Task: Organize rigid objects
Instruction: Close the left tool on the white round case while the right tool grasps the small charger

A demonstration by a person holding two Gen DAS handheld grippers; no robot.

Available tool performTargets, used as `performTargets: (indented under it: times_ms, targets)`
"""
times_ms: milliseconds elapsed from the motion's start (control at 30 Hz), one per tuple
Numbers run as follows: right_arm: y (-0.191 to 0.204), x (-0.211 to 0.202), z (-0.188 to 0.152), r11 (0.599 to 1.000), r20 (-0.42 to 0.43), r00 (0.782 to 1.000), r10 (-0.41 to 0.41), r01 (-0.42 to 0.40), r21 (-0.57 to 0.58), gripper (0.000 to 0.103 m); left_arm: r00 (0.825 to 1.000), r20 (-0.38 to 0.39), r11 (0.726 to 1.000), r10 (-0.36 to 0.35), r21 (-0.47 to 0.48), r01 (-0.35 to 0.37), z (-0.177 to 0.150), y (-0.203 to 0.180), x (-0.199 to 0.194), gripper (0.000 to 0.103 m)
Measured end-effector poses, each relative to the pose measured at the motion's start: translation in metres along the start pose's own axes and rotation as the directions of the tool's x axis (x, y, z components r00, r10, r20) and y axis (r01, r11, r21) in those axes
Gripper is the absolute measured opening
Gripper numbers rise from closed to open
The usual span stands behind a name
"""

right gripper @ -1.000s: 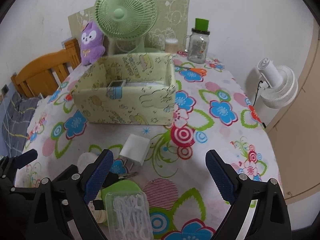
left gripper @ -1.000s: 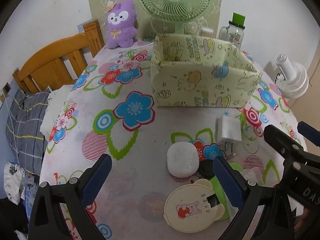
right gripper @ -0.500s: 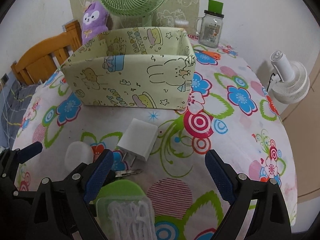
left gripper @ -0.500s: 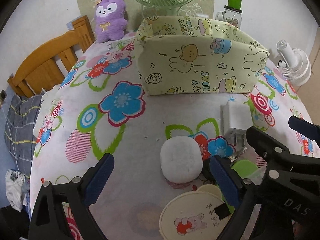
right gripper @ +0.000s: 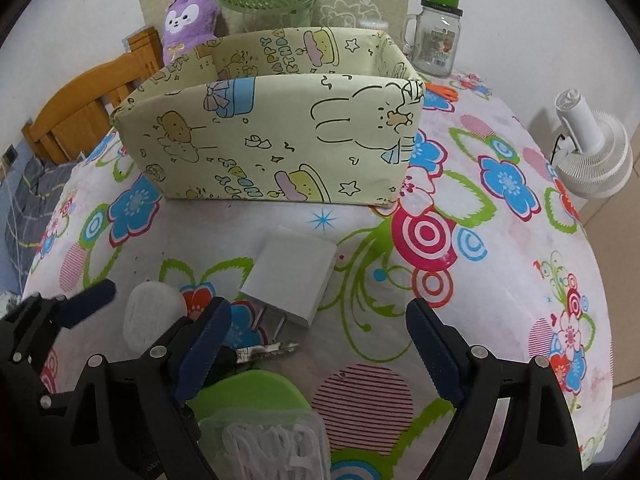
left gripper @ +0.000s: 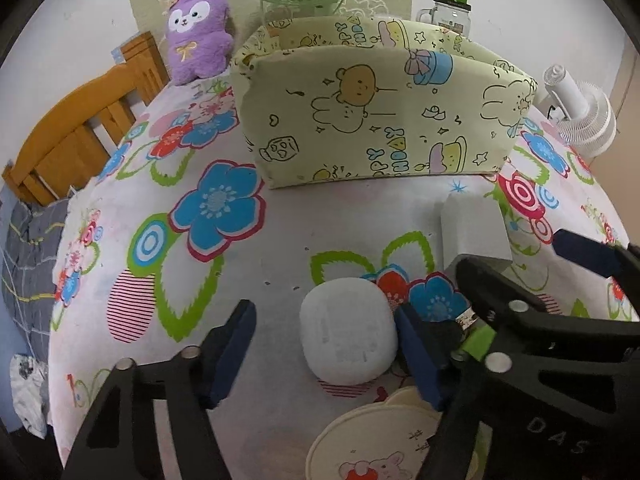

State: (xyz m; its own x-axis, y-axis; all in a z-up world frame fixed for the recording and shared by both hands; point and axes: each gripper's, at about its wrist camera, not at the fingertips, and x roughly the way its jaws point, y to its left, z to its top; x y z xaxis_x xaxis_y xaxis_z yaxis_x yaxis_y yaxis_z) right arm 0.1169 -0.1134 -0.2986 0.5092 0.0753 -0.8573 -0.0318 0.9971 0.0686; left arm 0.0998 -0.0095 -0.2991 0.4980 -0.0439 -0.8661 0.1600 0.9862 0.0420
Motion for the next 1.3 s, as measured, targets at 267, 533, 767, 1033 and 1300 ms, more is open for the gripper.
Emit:
performTargets:
  times_ms: [267, 533, 767, 1033, 1300]
  targets:
    - [0.006, 0.008, 0.007, 1.000, -0.001, 1.000, -0.003, 0.003, -0.015, 0.091, 0.999, -0.032, 0.999, -0.035, -0.016, 0.035, 0.006, 0.001, 0.005, 0.051]
    - [0.009, 0.021, 0.014, 1.000, -0.031, 0.999, 0.016, -0.015, 0.009, 0.080, 0.999, -0.038, 0.999, -0.031, -0.015, 0.031, 0.014, 0.007, 0.008, 0.051]
    - [0.014, 0.028, 0.021, 0.999, -0.049, 0.998, 0.035, -0.035, 0.005, 0.061, 0.998, -0.042, 0.999, -0.035, 0.005, 0.036, 0.019, 0.004, 0.011, 0.051]
    - [0.017, 0.029, 0.024, 0.999, -0.068, 0.997, 0.044, -0.043, 0.009, 0.048, 0.997, -0.063, 0.999, -0.040, -0.013, 0.039, 0.022, 0.004, 0.010, 0.051]
    - [0.016, 0.020, 0.023, 0.998, -0.066, 0.996, 0.058, -0.056, 0.030, 0.045, 0.997, -0.064, 0.999, -0.038, -0.022, 0.037, 0.022, 0.003, 0.001, 0.051]
